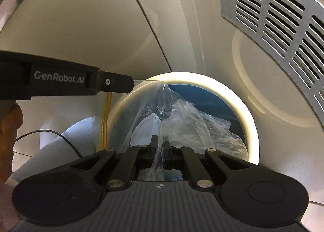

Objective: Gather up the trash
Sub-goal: 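Lower the clear bags with both grippers into the bin, then open both grippers to drop the clear bags into the bin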

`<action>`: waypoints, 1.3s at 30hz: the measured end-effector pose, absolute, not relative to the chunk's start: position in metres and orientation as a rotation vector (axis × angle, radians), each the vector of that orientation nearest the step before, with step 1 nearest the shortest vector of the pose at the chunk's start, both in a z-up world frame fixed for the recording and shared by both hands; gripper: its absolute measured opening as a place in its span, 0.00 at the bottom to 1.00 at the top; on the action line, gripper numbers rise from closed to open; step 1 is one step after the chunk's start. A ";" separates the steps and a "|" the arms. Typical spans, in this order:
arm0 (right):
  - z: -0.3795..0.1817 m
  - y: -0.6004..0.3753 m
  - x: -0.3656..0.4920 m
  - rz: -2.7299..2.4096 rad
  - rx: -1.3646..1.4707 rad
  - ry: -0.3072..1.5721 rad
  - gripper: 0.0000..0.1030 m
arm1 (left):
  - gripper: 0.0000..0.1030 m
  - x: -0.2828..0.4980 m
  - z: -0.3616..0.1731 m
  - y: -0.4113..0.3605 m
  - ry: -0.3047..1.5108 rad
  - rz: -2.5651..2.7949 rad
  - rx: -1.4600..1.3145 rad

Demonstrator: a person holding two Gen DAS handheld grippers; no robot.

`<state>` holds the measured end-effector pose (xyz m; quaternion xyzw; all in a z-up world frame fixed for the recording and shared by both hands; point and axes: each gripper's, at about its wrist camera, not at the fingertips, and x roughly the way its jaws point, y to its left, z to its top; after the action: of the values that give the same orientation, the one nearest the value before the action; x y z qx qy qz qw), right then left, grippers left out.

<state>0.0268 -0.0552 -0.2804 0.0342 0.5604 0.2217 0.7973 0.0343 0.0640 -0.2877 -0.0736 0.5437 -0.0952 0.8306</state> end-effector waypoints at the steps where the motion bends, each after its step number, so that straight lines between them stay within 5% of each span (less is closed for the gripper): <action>1: -0.282 -0.055 0.027 0.476 0.071 1.206 0.05 | 0.01 0.035 -0.289 0.064 1.156 -0.200 -0.154; 27: -0.326 -0.031 0.055 0.458 -0.020 1.293 0.06 | 0.02 0.049 -0.364 0.048 1.320 -0.137 -0.049; 28: -0.325 -0.032 0.056 0.450 -0.013 1.297 0.13 | 0.09 0.048 -0.359 0.054 1.323 -0.135 -0.052; 30: -0.324 -0.034 0.055 0.436 0.005 1.292 0.37 | 0.55 0.049 -0.357 0.057 1.340 -0.143 -0.086; 31: -0.322 -0.035 0.054 0.430 0.008 1.287 0.52 | 0.90 0.048 -0.355 0.059 1.341 -0.141 -0.113; 32: -0.320 -0.036 0.053 0.429 0.005 1.280 0.56 | 1.00 0.046 -0.351 0.061 1.319 -0.135 -0.137; 39: -0.295 -0.040 0.028 0.457 -0.084 1.242 0.64 | 1.00 0.035 -0.322 0.075 1.295 -0.145 -0.160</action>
<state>0.0283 -0.0405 -0.2946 -0.0390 0.5765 0.2120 0.7882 0.0350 0.0748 -0.3223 -0.0745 0.6018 -0.0674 0.7923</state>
